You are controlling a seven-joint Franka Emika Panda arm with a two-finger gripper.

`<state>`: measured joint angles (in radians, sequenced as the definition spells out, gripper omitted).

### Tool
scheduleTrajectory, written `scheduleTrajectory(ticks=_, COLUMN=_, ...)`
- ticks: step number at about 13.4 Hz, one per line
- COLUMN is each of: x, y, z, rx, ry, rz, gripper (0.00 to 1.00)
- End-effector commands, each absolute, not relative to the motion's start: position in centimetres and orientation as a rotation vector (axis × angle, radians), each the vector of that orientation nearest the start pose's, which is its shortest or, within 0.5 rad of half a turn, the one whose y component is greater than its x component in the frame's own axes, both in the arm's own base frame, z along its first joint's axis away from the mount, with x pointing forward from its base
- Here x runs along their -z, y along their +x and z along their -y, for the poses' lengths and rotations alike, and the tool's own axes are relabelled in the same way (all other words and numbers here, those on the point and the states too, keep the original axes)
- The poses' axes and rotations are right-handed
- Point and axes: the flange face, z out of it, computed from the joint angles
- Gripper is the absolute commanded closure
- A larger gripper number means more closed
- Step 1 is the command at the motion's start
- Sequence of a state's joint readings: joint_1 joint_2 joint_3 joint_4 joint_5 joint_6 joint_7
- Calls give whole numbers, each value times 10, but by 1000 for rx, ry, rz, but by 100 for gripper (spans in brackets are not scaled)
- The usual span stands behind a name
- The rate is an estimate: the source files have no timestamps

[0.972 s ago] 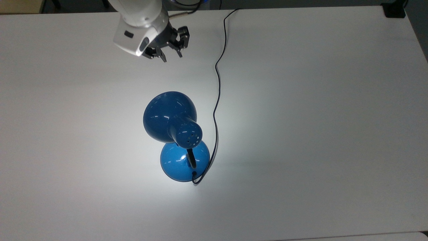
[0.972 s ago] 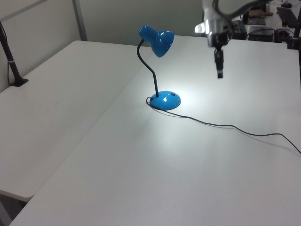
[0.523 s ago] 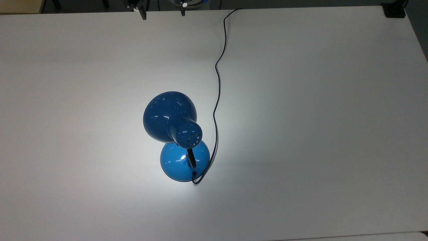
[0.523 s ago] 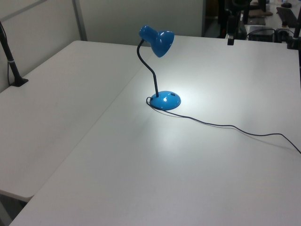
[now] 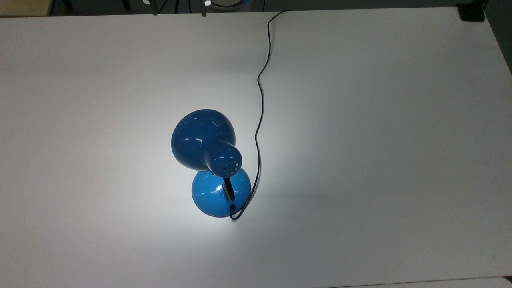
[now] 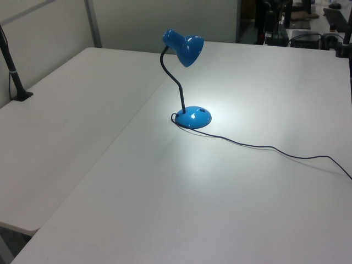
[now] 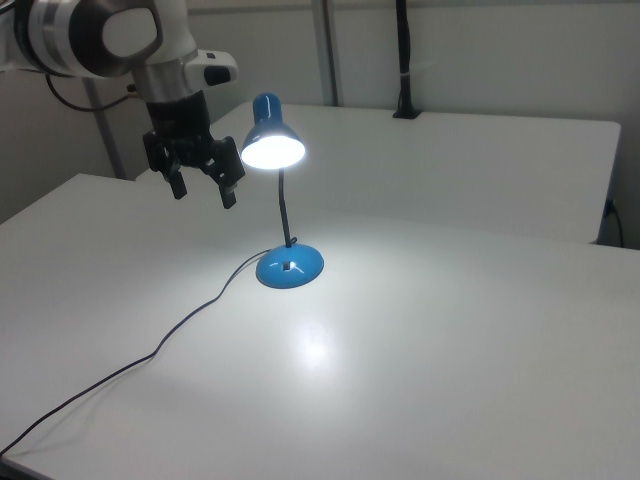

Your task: Turn on the lamp

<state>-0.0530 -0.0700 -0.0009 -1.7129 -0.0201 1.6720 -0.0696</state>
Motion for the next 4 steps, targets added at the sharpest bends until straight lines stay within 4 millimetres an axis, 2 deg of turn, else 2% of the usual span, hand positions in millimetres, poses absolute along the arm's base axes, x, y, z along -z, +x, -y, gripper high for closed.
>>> scheduleTrajectory(ticks=1, x=-608, y=544, z=28, rx=75, ry=-3178, rz=22, gripper=0)
scheduleTrajectory(ticks=4, x=-606, y=546, z=28, rx=73, ry=-3181, rz=11, gripper=0)
